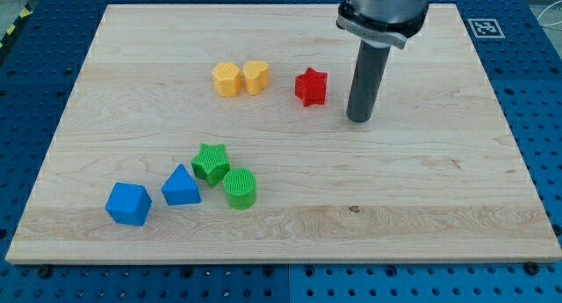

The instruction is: Move the red star to the right of the yellow heart

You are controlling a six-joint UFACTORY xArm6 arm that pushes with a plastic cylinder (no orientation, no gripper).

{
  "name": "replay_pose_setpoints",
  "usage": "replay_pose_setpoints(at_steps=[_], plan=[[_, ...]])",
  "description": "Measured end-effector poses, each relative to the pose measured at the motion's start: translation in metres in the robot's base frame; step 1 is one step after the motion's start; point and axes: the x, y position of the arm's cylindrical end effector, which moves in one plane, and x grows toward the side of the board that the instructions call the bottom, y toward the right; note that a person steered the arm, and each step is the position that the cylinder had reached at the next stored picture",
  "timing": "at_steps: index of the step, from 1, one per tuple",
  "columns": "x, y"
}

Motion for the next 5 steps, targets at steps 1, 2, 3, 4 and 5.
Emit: replay_pose_setpoints(at_steps=[1,2,3,4,5], plan=[[-0.001,-0.004],[-0.010,-0.008],[-0.023,-0.016],[-0.026,-0.022],[-0.031,-0.023]])
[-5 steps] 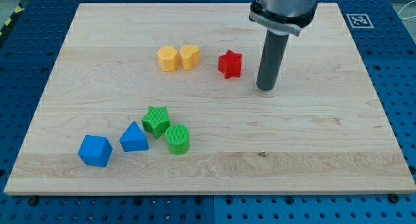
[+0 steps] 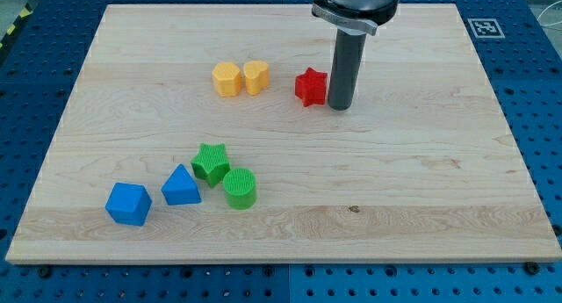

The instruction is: Move the red star to the right of the yellow heart

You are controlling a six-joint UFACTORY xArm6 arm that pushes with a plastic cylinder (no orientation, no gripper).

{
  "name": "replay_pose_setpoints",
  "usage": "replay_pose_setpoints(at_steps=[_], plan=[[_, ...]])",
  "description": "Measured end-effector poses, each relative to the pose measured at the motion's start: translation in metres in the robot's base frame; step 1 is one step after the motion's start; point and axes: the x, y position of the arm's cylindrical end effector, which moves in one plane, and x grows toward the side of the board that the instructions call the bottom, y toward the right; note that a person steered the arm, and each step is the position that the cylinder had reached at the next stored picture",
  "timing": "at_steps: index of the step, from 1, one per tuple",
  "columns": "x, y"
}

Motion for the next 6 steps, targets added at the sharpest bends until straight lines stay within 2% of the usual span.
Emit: replay_pose_setpoints(at_steps=[3,6], plan=[[-0.020,-0.004],[-0.060,-0.049]])
